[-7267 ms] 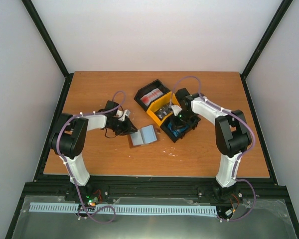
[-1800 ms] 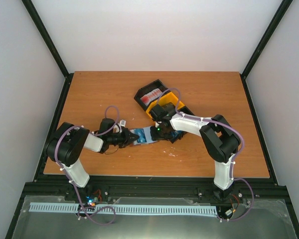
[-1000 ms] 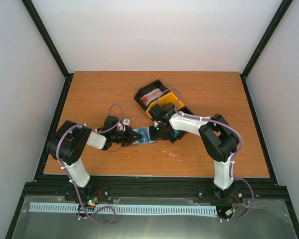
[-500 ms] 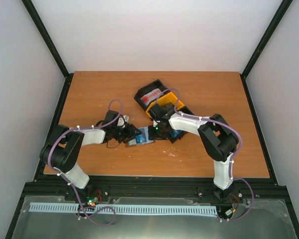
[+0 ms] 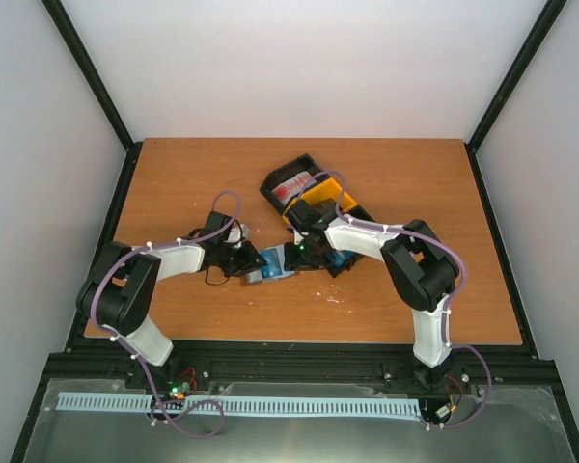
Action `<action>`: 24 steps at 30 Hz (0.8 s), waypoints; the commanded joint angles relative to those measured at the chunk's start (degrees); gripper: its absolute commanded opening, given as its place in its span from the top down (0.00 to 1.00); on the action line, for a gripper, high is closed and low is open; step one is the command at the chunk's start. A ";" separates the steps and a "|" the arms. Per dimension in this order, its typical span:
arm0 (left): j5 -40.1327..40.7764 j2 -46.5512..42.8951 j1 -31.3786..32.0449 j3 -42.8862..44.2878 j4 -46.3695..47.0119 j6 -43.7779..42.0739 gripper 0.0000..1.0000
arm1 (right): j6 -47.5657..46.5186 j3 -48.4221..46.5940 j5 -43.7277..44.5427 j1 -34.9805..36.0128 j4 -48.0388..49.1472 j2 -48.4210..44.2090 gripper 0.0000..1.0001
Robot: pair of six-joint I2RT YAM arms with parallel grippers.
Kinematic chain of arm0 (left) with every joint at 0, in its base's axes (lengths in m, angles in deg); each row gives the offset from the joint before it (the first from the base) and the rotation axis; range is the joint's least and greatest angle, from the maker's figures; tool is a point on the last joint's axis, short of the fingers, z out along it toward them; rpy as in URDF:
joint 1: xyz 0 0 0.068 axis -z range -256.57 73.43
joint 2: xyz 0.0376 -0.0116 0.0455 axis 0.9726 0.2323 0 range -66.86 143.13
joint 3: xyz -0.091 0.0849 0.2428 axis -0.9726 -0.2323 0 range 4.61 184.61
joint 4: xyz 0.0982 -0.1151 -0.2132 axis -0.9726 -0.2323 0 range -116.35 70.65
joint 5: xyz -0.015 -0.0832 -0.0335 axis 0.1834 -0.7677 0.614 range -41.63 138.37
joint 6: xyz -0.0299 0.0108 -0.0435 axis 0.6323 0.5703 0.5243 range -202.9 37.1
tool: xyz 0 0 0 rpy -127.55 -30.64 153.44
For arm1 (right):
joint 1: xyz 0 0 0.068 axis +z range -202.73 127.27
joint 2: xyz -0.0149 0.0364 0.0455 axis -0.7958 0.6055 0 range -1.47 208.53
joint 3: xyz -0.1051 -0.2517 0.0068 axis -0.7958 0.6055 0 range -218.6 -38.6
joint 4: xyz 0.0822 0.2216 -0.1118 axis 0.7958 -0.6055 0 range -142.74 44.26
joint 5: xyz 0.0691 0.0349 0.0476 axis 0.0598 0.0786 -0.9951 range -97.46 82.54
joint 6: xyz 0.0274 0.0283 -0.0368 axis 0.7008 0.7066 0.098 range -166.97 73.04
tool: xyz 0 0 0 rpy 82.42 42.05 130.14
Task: Put the credit cards into the card holder
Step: Insert the credit card into the card holder.
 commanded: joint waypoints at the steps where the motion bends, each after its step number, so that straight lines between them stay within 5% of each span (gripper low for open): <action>1: -1.37 -0.72 0.27 2.14 -0.94 -4.20 0.76 | -0.81 0.74 -0.13 0.92 -1.21 3.39 0.61; 14: -6.07 1.85 1.94 4.19 2.02 -5.05 0.73 | -0.49 0.70 -0.02 0.92 -0.94 3.73 0.62; 24: -1.08 4.12 4.15 6.96 -0.41 -3.87 0.73 | 0.34 1.05 3.07 0.92 -0.82 1.69 0.62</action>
